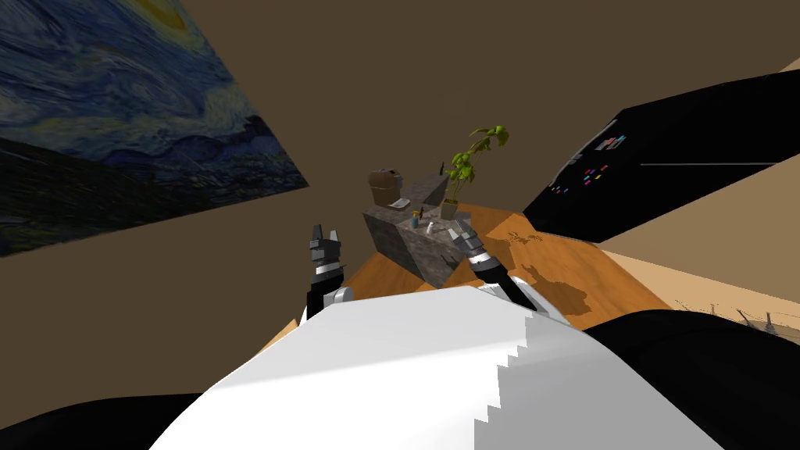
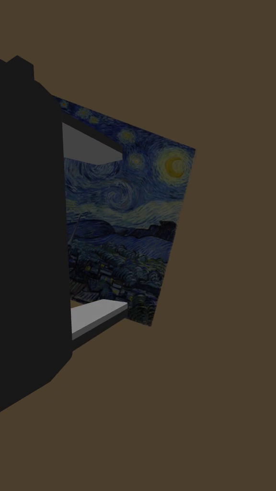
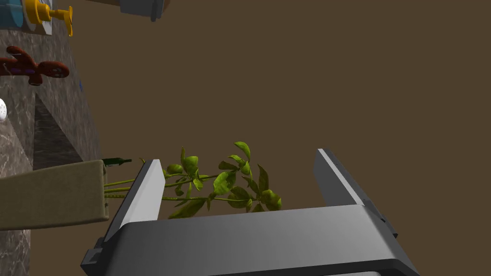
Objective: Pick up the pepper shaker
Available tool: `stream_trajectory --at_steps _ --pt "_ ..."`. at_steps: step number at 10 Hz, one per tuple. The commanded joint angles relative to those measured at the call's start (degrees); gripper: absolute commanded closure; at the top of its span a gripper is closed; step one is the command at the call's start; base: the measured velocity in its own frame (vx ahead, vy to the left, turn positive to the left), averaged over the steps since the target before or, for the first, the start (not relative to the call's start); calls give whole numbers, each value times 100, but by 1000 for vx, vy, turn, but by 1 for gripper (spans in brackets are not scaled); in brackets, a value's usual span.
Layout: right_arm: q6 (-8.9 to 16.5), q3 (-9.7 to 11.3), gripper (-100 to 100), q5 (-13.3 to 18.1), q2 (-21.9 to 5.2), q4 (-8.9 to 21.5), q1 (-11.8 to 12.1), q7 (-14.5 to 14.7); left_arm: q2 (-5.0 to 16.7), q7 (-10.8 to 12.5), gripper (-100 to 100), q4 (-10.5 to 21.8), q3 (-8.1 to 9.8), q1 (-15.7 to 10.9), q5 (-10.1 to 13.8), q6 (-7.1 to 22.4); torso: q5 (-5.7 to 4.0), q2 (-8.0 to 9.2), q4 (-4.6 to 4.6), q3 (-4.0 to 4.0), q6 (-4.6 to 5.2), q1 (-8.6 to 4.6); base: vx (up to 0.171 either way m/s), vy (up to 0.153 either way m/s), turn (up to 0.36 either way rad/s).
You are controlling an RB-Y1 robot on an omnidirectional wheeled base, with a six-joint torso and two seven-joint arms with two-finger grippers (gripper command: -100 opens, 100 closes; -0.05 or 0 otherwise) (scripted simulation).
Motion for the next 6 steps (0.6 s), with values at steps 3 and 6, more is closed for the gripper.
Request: stream_trajectory --at_steps 3,6 --pt "125 53 -100 -49 -458 220 35 -79 0 0 0 0 0 0 0 0 -1 -2 -1 -1 0 -3 -19 49 86" --pt "274 104 -100 -122 -1000 509 122 -200 0 0 0 0 1 1 0 0 -1 -2 0 -1 3 -3 -17 55 105"
